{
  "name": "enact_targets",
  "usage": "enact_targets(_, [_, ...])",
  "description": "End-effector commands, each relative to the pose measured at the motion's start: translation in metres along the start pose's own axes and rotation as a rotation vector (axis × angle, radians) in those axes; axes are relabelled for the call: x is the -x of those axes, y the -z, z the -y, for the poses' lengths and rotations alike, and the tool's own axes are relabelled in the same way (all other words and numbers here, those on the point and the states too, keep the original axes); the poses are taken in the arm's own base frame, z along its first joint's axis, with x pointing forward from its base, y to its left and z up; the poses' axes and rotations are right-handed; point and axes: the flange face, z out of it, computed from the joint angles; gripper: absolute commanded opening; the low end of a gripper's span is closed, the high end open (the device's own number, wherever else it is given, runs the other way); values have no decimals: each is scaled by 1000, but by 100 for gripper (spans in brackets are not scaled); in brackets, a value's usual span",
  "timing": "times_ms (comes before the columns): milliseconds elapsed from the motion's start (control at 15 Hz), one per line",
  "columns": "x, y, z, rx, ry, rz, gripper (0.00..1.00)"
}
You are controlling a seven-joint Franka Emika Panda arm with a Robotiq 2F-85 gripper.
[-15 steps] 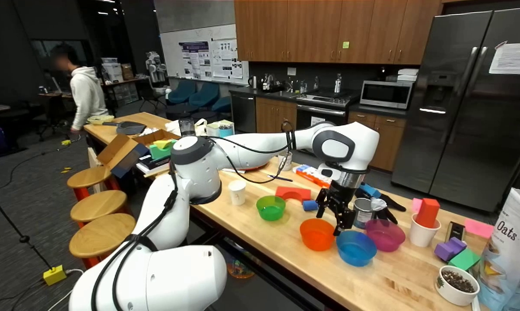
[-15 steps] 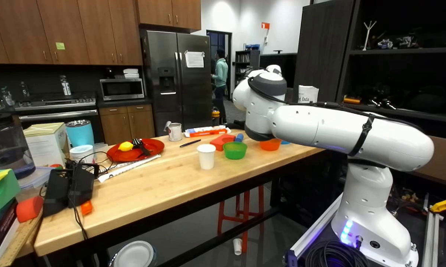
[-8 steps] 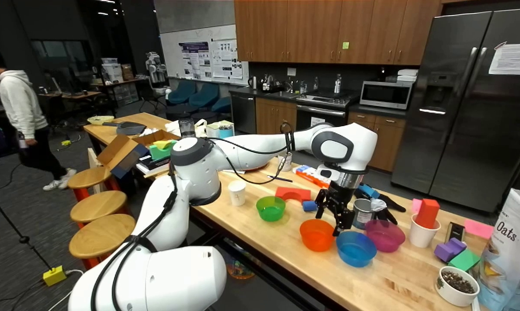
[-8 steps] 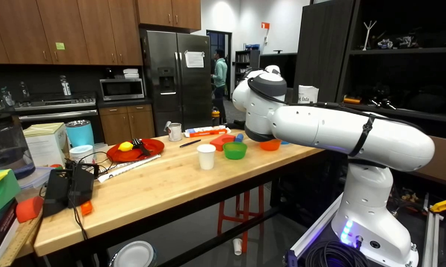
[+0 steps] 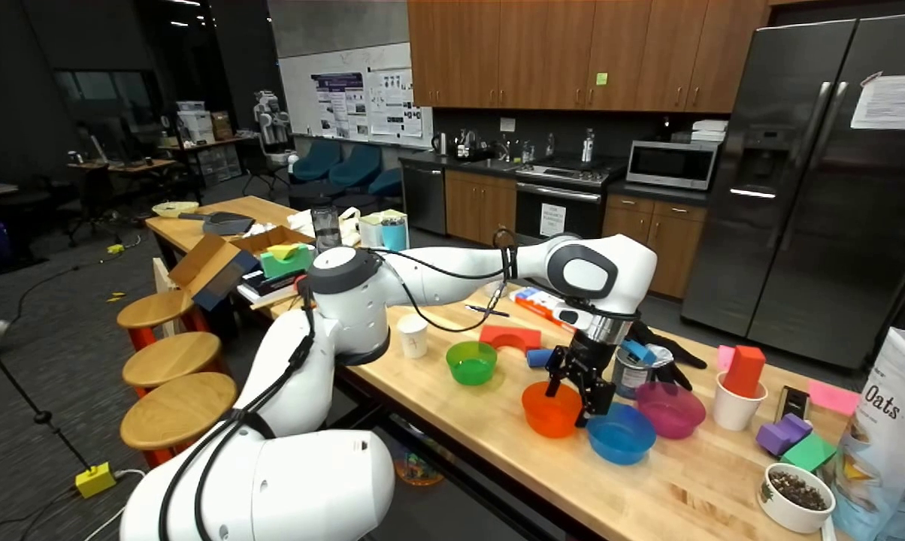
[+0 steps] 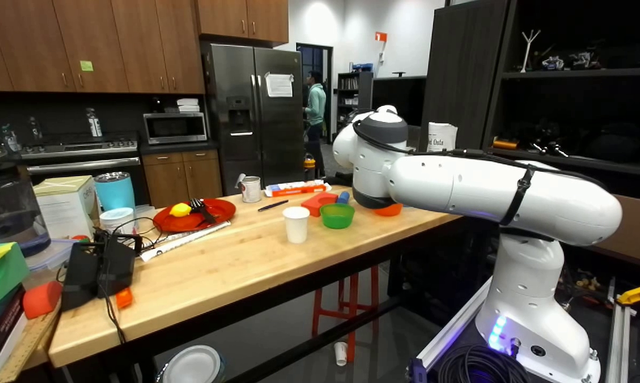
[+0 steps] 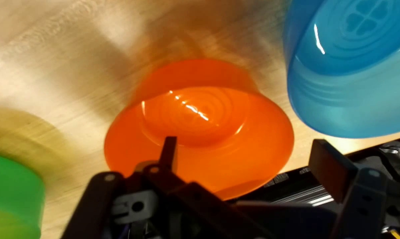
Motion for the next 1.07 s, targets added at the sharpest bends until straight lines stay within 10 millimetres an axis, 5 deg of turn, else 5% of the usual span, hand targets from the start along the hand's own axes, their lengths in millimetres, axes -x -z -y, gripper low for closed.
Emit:
enact_targets(0, [0,4,9,-13,-20,-8,100])
enact_targets(133, [-1,5,11,-14,-26,-10,100])
enact_targets(200, [-1,4,12,-16,-27,-11,75])
enact_targets(400, [0,3,12,-21,-27,-19,61])
enact_targets(867, [0,2,13,-26,-30,-28,6])
enact_targets(1000, [0,3,12,-26,-28,-27,0])
